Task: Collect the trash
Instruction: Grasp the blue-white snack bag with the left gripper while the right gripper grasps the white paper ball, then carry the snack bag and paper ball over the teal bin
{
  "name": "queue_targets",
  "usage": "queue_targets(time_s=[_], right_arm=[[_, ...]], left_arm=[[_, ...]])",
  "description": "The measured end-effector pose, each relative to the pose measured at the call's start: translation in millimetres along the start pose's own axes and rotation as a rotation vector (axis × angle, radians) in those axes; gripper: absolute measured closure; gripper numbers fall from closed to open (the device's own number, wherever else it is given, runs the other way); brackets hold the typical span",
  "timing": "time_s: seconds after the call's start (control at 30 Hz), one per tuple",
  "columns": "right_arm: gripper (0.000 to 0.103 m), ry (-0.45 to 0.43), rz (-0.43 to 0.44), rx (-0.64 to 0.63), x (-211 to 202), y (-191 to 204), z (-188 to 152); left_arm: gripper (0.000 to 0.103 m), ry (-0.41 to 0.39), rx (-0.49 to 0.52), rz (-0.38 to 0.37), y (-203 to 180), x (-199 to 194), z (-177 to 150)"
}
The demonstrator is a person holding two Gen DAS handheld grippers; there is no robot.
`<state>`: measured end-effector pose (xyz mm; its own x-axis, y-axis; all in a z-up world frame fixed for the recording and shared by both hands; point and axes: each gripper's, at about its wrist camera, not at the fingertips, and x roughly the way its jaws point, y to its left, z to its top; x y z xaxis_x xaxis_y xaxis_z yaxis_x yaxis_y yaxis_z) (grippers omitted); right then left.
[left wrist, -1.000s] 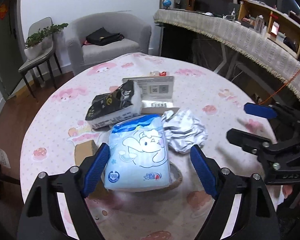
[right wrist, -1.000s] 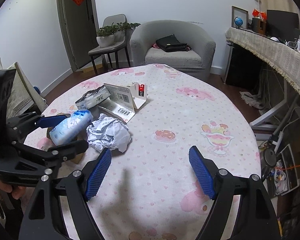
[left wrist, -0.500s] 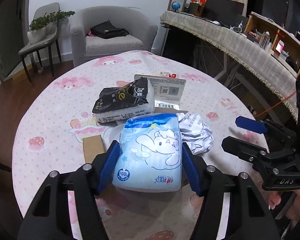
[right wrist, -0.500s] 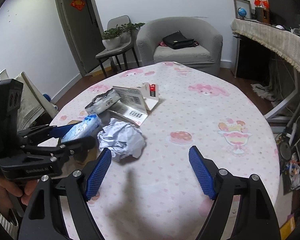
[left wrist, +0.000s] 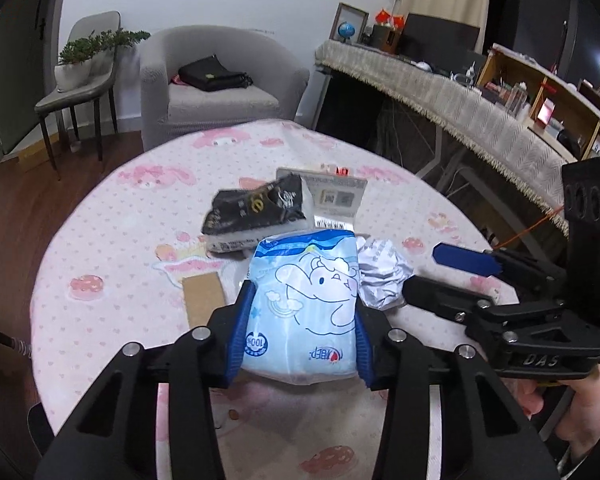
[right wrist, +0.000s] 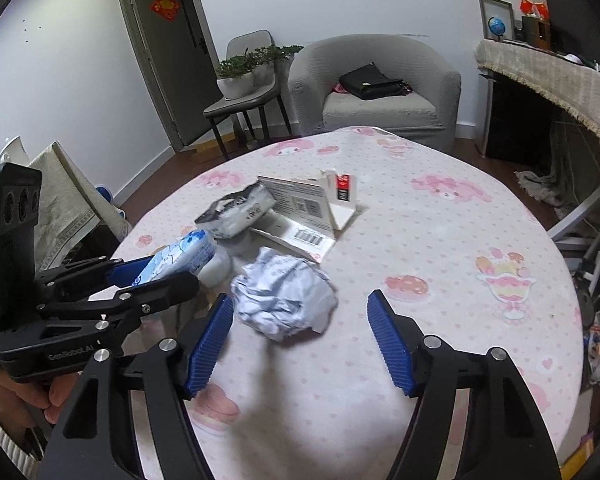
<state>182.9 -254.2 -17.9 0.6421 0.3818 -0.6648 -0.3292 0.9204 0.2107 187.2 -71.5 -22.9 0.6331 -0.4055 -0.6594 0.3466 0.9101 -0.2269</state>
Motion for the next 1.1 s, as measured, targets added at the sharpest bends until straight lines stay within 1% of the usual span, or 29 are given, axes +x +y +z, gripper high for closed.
queue_targets(time_s=[0.17,0.23,0.4,0.57,0.63,0.87,1.1], right_arm=[[0.033,0.018,-0.010,-0.008,10,10,2],[0.036,0.024,-0.015,-0.007,13,13,3],[0.040,0.065,-0.064,0.006,27,18,4],[0.051,0.081,-0.097,0.011,34,23,7],[0.053,0.090,-0.115,0.015,34,27,9],[0.054,0.048,-0.136,-0.012,20,46,17],[0.054,0.018,-0.120,-0.051,11,75,26]], left_arm=[[0.056,-0.061,-0.036,-0.010,10,-21,2],[0.056,-0.067,-0.049,-0.013,14,-26,3],[0.056,-0.078,-0.054,-0.001,24,-41,1],[0.056,-0.093,-0.067,0.016,40,-59,-3],[0.056,-0.095,-0.075,0.027,46,-64,-5],[0.056,-0.113,-0.118,0.065,76,-88,-15],[0.056,-0.122,-0.154,0.107,102,-110,-26]])
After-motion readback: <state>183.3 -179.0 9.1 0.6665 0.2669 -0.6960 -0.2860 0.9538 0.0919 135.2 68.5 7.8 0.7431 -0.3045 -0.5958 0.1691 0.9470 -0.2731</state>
